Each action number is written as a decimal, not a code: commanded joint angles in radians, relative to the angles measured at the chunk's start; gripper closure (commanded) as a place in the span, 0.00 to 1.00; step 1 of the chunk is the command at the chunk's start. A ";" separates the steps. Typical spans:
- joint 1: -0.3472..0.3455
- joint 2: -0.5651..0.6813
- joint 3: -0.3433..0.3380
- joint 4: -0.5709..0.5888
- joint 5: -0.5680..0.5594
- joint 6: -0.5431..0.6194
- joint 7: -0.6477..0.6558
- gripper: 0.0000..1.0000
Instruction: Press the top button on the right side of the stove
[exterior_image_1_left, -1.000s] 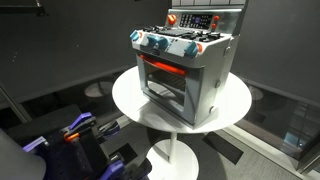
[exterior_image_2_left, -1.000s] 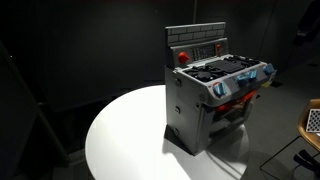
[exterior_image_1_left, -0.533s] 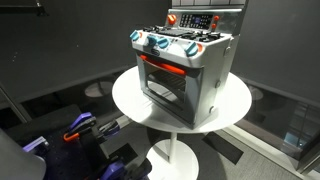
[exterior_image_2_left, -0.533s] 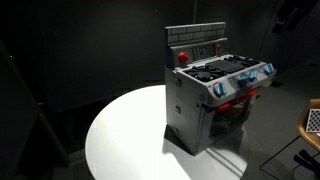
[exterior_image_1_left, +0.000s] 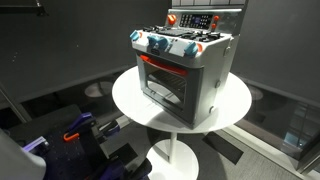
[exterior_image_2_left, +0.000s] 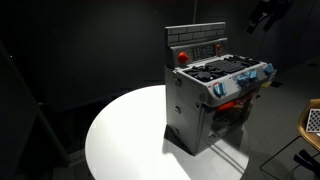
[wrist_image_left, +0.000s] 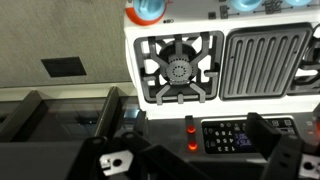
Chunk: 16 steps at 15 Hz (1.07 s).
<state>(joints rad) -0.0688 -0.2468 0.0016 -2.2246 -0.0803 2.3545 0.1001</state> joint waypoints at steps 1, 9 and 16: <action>-0.013 0.100 0.002 0.086 -0.045 0.041 0.062 0.00; -0.007 0.253 -0.022 0.201 -0.095 0.098 0.119 0.00; 0.005 0.343 -0.047 0.265 -0.101 0.093 0.130 0.00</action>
<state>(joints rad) -0.0766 0.0575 -0.0292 -2.0060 -0.1564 2.4539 0.1970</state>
